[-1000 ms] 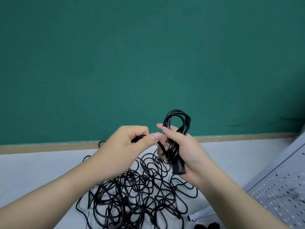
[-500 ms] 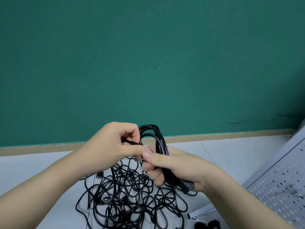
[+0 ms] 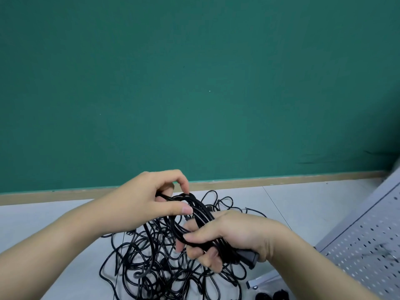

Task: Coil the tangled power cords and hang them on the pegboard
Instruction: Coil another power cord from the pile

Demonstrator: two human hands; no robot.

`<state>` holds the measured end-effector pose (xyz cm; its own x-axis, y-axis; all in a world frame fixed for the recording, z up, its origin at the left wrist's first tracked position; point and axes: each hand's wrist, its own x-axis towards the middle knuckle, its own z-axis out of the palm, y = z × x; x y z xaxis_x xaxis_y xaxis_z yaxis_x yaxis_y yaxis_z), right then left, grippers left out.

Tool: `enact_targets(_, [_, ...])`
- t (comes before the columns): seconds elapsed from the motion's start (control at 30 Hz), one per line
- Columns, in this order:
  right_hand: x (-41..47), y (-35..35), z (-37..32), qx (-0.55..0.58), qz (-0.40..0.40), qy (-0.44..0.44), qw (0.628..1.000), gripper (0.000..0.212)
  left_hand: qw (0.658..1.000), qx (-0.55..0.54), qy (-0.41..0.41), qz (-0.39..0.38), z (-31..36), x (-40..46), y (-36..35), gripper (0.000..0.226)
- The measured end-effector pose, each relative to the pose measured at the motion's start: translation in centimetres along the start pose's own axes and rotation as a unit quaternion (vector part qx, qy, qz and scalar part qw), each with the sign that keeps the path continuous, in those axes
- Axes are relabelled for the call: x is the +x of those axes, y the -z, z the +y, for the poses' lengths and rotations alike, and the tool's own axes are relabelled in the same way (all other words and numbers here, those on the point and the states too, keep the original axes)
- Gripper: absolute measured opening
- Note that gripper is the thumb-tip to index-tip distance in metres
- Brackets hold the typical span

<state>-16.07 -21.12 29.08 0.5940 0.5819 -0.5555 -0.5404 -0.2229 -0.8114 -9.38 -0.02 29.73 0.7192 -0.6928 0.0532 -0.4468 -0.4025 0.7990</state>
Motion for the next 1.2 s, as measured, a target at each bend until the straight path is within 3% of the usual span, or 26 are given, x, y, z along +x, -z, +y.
enact_targets(0.2, [0.2,-0.5,0.0,-0.019,0.016,-0.005,1.0,0.009,0.995,0.032,0.081,-0.052,-0.8,-0.3,0.5,0.072])
enact_targets(0.27, [0.2,-0.5,0.0,-0.027,0.017,0.003,0.999,0.013,0.993,-0.018,0.095,-0.063,-1.2,-0.3,0.2,0.076])
enact_targets(0.37, [-0.2,-0.4,0.0,-0.07,0.015,0.024,0.997,0.018,0.986,-0.126,0.073,-0.078,-0.8,-0.1,-0.4,0.059])
enact_targets(0.47, [-0.2,-0.5,0.2,-0.136,0.057,0.055,0.988,0.01,0.98,-0.164,0.04,-0.106,-0.3,0.0,-0.6,0.017])
enact_targets(0.5, [-0.2,-0.6,0.2,-0.15,0.071,0.068,0.984,0.008,0.978,-0.175,0.037,-0.111,0.0,-0.1,-0.6,0.014])
enact_targets(0.67, [0.0,-1.1,0.1,-0.15,0.103,0.13,0.975,0.02,0.973,-0.2,0.036,-0.105,0.5,0.0,-0.2,0.026])
enact_targets(0.83, [-0.3,-0.1,-0.5,-0.198,0.125,0.143,0.962,0.018,0.969,-0.213,0.028,-0.119,1.5,0.3,-0.7,0.038])
enact_targets(0.97, [-0.4,0.3,-0.4,-0.215,0.134,0.152,0.955,0.013,0.986,-0.155,0.024,-0.052,1.5,0.6,-1.3,0.035])
enact_targets(1.07, [-0.4,0.0,-0.6,-0.165,0.128,0.15,0.966,0.032,0.992,-0.122,0.035,-0.002,1.5,0.6,-1.6,0.023])
enact_targets(1.2, [-0.3,-0.7,-0.6,-0.209,0.169,0.118,0.956,0.007,0.992,-0.121,0.032,0.006,1.6,0.5,-1.9,0.021])
